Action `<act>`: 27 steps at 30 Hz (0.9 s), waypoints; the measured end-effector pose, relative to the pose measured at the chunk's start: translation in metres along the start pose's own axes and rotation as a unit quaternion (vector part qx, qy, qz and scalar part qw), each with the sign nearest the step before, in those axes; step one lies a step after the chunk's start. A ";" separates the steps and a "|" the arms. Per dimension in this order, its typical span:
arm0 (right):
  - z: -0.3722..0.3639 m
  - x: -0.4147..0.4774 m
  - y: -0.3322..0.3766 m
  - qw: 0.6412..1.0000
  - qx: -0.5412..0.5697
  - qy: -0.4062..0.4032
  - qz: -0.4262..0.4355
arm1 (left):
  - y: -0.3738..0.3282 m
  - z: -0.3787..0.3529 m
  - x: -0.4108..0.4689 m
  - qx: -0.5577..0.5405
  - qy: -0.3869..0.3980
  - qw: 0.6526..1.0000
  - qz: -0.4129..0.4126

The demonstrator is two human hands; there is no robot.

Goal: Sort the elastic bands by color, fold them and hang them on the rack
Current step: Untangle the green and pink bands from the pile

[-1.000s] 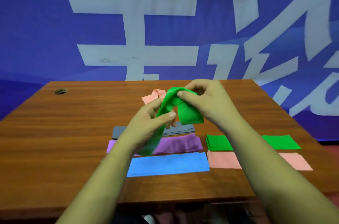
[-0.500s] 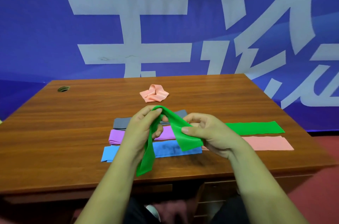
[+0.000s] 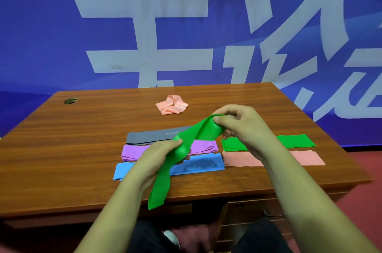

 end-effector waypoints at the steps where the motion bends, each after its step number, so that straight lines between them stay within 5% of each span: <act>1: -0.002 0.001 0.008 1.000 -0.027 0.001 0.012 | -0.003 -0.002 -0.001 0.019 0.001 1.000 -0.016; 8: -0.040 -0.002 0.040 0.985 -0.134 0.099 0.051 | -0.053 -0.032 -0.016 -0.027 0.073 0.977 -0.197; 12: -0.042 0.000 0.040 0.988 -0.082 0.132 0.018 | -0.064 -0.049 -0.028 -0.011 0.100 0.966 -0.237; 19: -0.026 0.000 0.007 0.989 0.034 0.120 -0.084 | -0.066 -0.044 -0.021 -0.046 0.065 0.969 -0.233; 27: 0.002 0.014 -0.014 0.995 -0.009 0.046 -0.089 | -0.041 -0.078 -0.011 0.003 0.134 0.980 -0.146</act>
Point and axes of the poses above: each hand's wrist, its own x-axis towards the middle knuckle, its own z-axis out of the back of the hand, y = z × x, the point moved 10 cm from there along x, towards the middle knuckle, and after that the axes turned 8 degrees about -y, right-handed, at the moved point
